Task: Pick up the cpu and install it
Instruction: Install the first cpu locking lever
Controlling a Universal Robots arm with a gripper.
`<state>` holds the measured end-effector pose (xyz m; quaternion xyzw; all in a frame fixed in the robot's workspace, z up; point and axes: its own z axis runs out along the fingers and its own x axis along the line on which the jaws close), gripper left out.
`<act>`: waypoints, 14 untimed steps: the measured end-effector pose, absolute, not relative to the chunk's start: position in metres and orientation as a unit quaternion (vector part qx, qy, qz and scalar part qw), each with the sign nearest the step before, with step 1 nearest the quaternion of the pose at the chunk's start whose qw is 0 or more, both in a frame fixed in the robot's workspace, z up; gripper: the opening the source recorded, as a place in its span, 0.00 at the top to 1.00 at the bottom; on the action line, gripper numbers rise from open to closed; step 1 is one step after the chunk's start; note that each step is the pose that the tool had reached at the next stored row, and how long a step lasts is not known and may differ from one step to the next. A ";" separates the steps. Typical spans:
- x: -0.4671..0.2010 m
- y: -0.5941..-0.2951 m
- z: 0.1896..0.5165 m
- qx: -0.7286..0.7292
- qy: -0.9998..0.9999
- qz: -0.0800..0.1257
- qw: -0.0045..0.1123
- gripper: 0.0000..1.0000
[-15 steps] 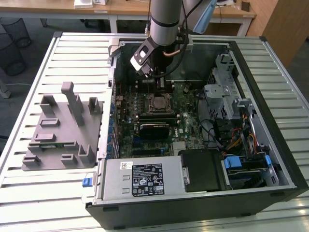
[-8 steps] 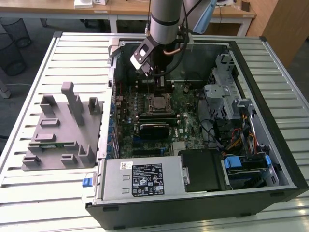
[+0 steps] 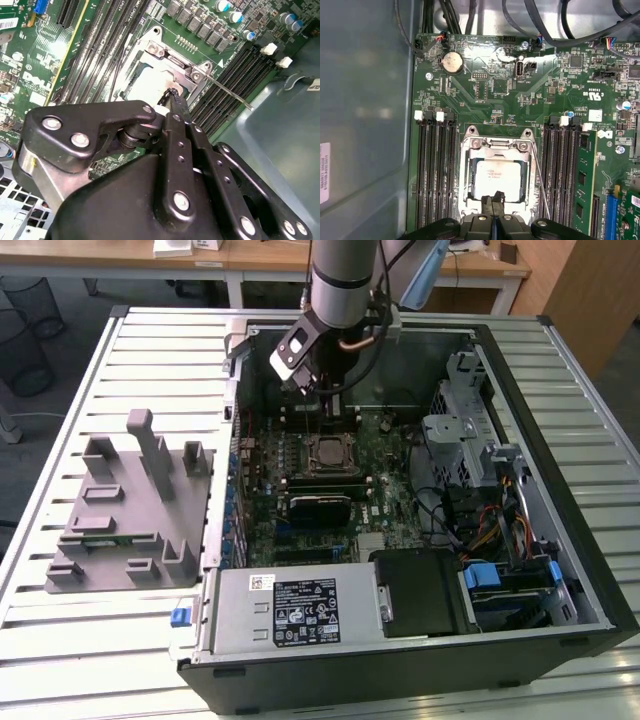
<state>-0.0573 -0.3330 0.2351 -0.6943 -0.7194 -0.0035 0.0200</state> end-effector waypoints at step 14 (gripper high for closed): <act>-0.057 -0.333 0.260 -0.694 -0.719 -0.003 0.020 0.89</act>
